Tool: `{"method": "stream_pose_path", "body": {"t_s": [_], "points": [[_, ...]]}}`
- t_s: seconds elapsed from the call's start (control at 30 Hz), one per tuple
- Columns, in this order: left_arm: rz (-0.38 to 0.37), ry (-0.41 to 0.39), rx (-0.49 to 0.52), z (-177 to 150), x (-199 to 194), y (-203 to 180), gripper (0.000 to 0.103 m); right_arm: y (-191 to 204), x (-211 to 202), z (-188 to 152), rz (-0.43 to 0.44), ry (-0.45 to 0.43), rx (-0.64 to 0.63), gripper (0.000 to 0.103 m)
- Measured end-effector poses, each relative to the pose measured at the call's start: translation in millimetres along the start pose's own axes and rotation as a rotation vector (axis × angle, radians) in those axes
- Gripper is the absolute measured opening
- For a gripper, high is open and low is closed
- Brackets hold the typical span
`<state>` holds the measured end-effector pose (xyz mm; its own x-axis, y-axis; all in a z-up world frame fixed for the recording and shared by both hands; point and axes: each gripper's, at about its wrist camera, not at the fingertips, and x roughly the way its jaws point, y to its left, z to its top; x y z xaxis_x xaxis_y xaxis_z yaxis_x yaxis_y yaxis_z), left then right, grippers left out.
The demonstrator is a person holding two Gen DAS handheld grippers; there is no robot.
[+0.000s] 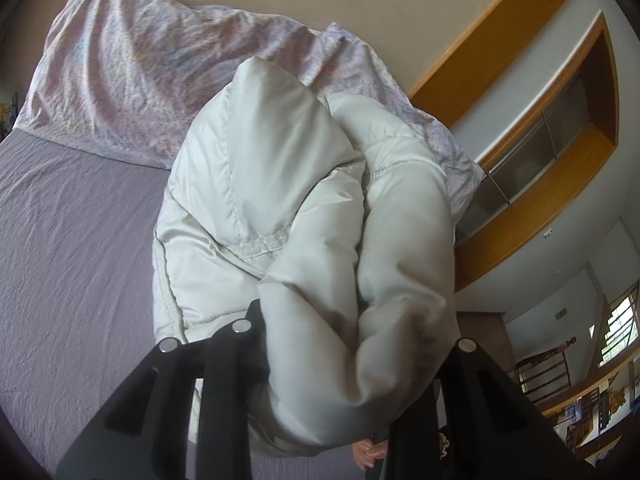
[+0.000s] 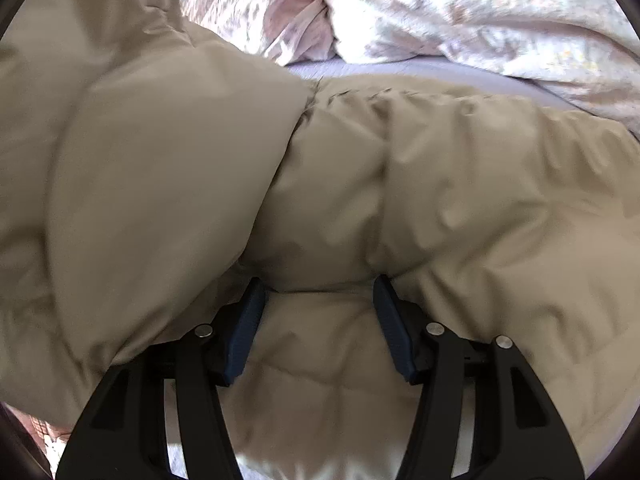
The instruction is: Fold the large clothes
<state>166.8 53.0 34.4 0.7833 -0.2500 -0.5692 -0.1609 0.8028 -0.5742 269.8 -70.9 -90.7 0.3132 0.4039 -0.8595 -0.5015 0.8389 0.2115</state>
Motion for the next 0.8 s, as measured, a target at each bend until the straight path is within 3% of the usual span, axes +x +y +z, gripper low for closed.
{"method": "stream_pose_path", "body": {"t_s": [0.3, 0.47, 0.8], "points": [[-0.024, 0.062, 0.052, -19.1, 39.1, -50.5, 0.028, -56.0, -57.2, -16.7, -0.045, -0.121, 0.036, 0.059], [-0.037, 0.106, 0.086, -33.8, 62.5, -81.4, 0.028, -97.3, -80.6, -29.0, -0.107, -0.149, 0.105, 0.066], [-0.031, 0.241, 0.162, -71.8, 118.8, -139.0, 0.029, -179.5, -117.9, -61.1, -0.185, -0.181, 0.279, 0.067]]}}
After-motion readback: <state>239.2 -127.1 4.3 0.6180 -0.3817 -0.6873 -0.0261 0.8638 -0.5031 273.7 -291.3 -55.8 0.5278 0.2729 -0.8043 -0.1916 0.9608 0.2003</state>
